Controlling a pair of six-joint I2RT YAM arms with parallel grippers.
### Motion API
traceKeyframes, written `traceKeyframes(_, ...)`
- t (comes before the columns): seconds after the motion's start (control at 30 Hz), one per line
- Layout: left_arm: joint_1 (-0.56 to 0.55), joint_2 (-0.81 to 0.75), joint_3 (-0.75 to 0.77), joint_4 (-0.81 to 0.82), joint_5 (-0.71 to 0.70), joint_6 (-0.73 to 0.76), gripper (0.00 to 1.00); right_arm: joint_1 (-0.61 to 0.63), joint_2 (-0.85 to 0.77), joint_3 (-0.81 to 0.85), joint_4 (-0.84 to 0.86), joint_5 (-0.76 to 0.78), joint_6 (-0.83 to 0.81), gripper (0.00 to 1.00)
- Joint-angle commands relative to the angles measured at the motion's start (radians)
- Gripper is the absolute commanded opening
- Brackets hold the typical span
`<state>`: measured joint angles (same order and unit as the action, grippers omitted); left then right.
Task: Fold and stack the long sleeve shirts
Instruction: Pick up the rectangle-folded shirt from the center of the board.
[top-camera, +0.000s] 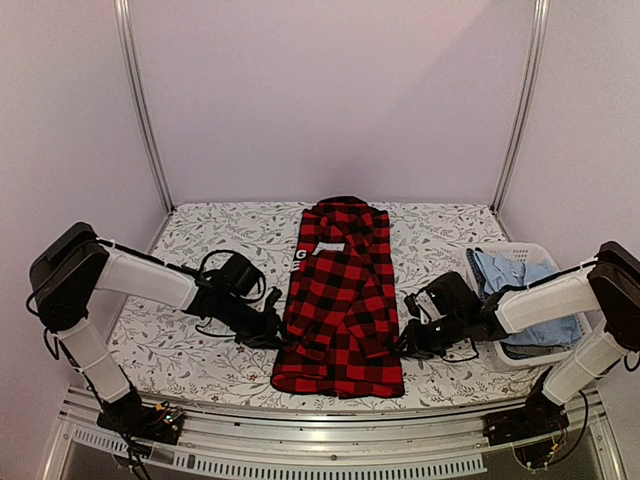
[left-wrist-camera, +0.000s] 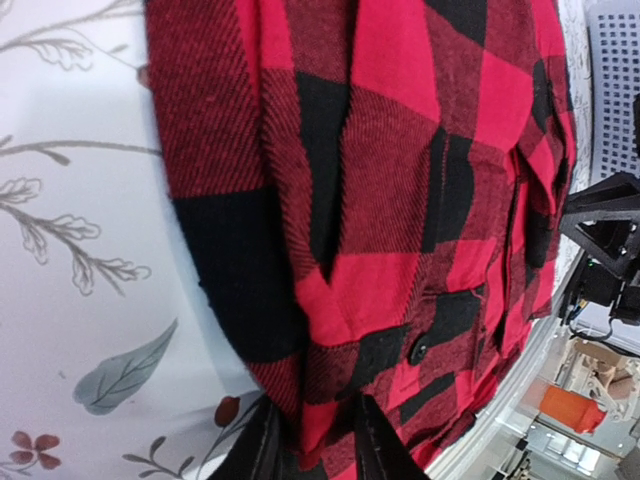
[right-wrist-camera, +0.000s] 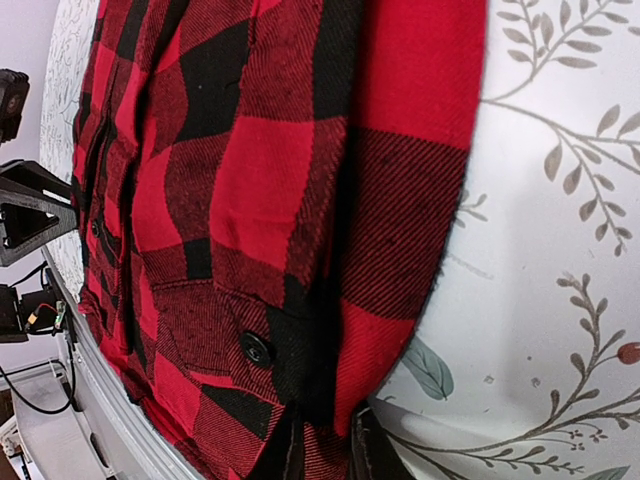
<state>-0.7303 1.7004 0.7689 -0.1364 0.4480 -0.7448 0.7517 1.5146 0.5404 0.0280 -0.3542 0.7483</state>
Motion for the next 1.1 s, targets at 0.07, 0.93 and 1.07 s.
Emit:
traceKeyframes(0.07, -0.023, 0.024, -0.043, -0.073, -0.042, -0.013, 0.18, 0.004, 0.012, -0.015, 0.016, -0.011, 0.011, 0.12)
traceKeyframes(0.93, 0.025, -0.095, 0.127, -0.074, 0.118, -0.028, 0.0, -0.033, -0.085, 0.168, -0.091, -0.03, -0.015, 0.0)
traceKeyframes(1.07, 0.103, -0.064, 0.143, 0.007, 0.155, -0.076, 0.0, -0.084, -0.016, 0.242, -0.08, -0.026, -0.035, 0.0)
